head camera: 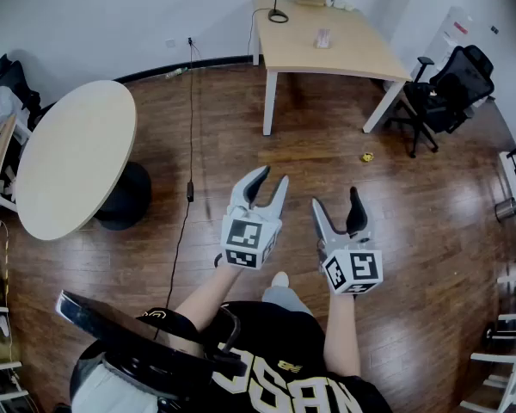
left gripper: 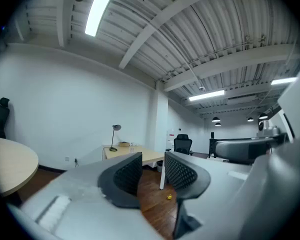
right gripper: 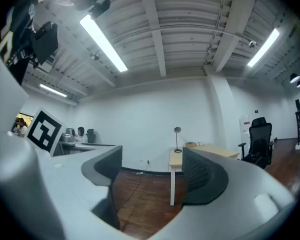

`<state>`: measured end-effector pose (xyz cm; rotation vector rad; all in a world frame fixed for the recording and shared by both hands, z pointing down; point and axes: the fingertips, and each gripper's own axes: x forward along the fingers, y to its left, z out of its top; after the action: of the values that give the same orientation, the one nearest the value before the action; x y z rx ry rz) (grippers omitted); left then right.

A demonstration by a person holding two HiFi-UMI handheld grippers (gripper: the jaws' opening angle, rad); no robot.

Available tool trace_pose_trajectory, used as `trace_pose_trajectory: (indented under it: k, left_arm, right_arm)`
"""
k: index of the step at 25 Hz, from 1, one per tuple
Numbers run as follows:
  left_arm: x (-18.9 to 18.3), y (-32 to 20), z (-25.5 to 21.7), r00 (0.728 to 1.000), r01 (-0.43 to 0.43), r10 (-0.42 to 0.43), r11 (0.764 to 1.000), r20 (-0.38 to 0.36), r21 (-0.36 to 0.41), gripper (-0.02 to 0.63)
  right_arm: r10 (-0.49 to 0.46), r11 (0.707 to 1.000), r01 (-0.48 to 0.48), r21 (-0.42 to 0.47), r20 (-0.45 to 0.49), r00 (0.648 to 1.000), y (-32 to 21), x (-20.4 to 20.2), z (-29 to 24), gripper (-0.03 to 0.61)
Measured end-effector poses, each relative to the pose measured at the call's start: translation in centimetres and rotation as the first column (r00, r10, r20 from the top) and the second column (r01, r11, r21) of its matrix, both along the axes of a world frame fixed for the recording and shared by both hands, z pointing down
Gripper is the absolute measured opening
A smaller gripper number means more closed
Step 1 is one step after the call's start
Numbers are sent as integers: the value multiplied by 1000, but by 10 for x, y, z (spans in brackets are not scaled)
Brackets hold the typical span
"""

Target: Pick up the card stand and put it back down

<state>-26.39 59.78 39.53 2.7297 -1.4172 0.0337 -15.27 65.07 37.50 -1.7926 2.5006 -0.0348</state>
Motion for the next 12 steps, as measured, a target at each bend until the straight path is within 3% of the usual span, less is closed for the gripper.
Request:
trace_pose_trajectory:
  k: [6,12]
  left_arm:
    - [59,-52,-20,1000,23,-24,999,12,45,135]
    - [83,-103,-23,996,61,-64,997,61,48,135]
  right_arm:
    - [-62,998,62,4,-1,998,-58,48,-13,370]
    - [-156,988,157,-5,44,987,-125,56,-6,364]
